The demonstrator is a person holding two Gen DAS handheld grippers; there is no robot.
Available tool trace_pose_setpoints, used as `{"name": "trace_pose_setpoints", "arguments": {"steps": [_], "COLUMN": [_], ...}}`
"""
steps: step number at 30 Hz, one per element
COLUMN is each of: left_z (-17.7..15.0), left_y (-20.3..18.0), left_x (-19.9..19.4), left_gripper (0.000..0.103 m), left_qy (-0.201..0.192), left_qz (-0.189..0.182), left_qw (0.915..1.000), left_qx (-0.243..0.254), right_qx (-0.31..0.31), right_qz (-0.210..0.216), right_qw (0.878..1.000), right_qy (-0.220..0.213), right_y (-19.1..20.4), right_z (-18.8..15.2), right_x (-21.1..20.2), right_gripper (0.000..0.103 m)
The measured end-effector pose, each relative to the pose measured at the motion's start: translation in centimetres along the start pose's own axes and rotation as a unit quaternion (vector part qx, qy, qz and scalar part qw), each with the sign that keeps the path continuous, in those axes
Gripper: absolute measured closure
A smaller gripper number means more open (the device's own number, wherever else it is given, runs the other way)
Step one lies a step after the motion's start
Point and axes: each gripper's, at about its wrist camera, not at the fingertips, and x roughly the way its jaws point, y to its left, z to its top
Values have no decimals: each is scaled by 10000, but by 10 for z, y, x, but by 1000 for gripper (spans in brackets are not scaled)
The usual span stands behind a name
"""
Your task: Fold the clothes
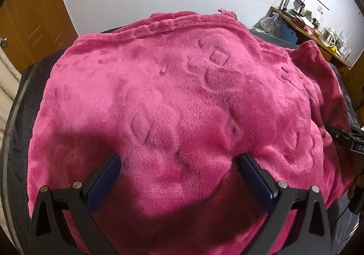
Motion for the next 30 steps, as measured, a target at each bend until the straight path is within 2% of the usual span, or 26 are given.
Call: {"name": "trace_pose_setpoints", "arguments": {"steps": [9,15,19,22,26,28,30], "left_z": [-5,-11,-5,3,9,15,23], "left_y": [-2,-10,-16,-26,-38,-35,-27], "left_x": [0,0,-3,-14,-31,-33,-33], "left_gripper": [0,0,0,0,0,0,0], "left_qy": [-149,-355,-245,-241,-594,-658,-691], "left_qz": [83,388,530,768,1303,1406,1378], "left_qw": [9998,9985,9979,9947,9824,9804,9819], "left_qx": [33,178,285,641,1196,1211,1100], "right_qx": [-60,-198,-248,-269,-284,-293,-295], "right_qz": [-95,-244,-174,-125,-114,-106,-106], "right_qw": [9999,9995,9995,9995,9995,9995,9995], "right_qy": [-25,-68,-94,-83,-46,-44,-50], "right_y": [3,6,4,2,1,2,3], "right_z": [-2,-5,-6,-6,-6,-6,-6], "right_x": [0,-2,-3,-5,-5,-6,-6], "right_gripper": [15,15,15,15,15,15,15]}}
